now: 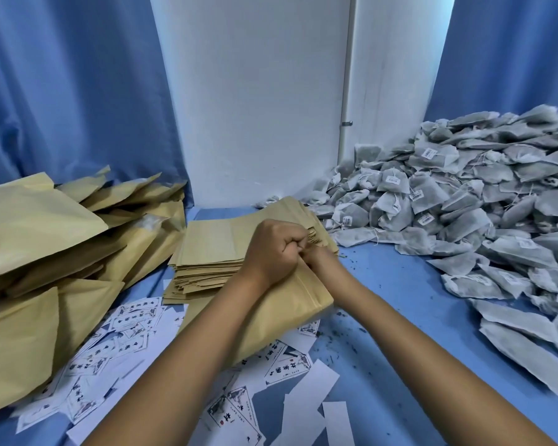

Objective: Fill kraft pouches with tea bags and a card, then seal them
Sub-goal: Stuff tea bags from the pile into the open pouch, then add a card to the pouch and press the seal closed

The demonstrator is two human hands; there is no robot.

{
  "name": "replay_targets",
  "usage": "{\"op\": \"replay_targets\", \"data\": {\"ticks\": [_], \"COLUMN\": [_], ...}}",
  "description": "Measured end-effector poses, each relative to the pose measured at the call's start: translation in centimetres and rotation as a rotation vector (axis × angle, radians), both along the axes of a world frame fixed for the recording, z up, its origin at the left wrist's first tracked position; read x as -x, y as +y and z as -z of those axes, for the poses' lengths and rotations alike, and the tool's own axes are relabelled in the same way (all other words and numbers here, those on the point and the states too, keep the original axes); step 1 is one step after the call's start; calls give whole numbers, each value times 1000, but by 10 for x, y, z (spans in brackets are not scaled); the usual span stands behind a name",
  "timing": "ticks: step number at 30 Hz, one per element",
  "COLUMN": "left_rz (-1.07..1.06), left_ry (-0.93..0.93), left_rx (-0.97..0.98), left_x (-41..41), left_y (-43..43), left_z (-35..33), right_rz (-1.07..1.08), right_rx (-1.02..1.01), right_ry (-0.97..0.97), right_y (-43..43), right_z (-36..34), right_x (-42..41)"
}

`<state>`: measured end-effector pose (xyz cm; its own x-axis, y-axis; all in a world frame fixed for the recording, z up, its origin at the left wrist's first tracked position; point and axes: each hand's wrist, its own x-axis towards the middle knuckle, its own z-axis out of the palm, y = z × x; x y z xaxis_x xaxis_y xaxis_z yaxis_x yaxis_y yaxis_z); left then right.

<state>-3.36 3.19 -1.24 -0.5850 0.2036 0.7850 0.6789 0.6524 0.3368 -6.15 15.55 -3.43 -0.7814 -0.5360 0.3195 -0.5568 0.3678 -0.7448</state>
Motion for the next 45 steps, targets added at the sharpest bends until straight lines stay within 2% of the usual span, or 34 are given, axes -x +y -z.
{"op": "replay_targets", "data": {"ticks": [2, 4, 5, 6, 8, 10, 11, 12, 13, 16, 18, 21, 24, 27, 30, 33, 35, 37, 40, 43, 45], "left_rz": [32, 19, 10, 0, -45, -72, -72, -67, -58, 6, 32, 2, -54, -100, -375, -517, -367, -30, 320, 356, 294], "left_ry": [-12, -23, -30, -34, -16, 7, 7, 7, 11, 26, 16, 48, 114, 124, 67, -325, -590, -793, -1022, -1114, -1119], "left_rx": [84, 168, 161, 118, 24, -15, -23, -27, -26, -11, -7, -25, -86, -290, -633, -1196, -1531, -1806, -1959, -1955, -1907], "left_x": [-1, 0, 1, 1, 2, 2, 2, 2, 1, 0, -2, -11, -22, -33, -36, -35, -35, -29, -23, -20, -16], "left_y": [12, 12, 7, 0, -11, -15, -13, -10, -7, 6, 14, 21, 15, 1, -6, -9, -8, -9, -13, -11, -11], "left_z": [2, 8, 10, 12, 12, 12, 11, 10, 9, 9, 9, 2, -22, -30, -8, 24, 39, 46, 49, 52, 57], "right_rz": [-63, -131, -201, -288, -277, -48, 68, 154, 159, -30, -54, -4, -31, 32, 184, 260, 309, 383, 455, 396, 399], "right_rx": [-196, -358, -437, -394, -46, 411, 537, 552, 473, -17, -161, -55, 317, 596, 844, 1088, 1136, 1080, 995, 1007, 878], "right_ry": [-246, -362, -346, -268, -234, -272, -267, -255, -294, -488, -413, -400, -567, -679, -756, -831, -844, -845, -902, -957, -939], "right_y": [-11, -16, -13, -10, -4, 8, 13, 17, 19, 18, 14, 6, 0, 0, -3, -11, -19, -25, -23, -15, -7], "right_z": [4, 6, 4, 3, -1, 5, 5, 3, 1, -11, -20, -35, -52, -67, -67, -50, -32, -14, 13, 30, 34], "right_x": [-3, -4, -6, -10, -9, 7, 16, 21, 26, 26, 26, 32, 38, 51, 62, 65, 65, 64, 62, 57, 56]}}
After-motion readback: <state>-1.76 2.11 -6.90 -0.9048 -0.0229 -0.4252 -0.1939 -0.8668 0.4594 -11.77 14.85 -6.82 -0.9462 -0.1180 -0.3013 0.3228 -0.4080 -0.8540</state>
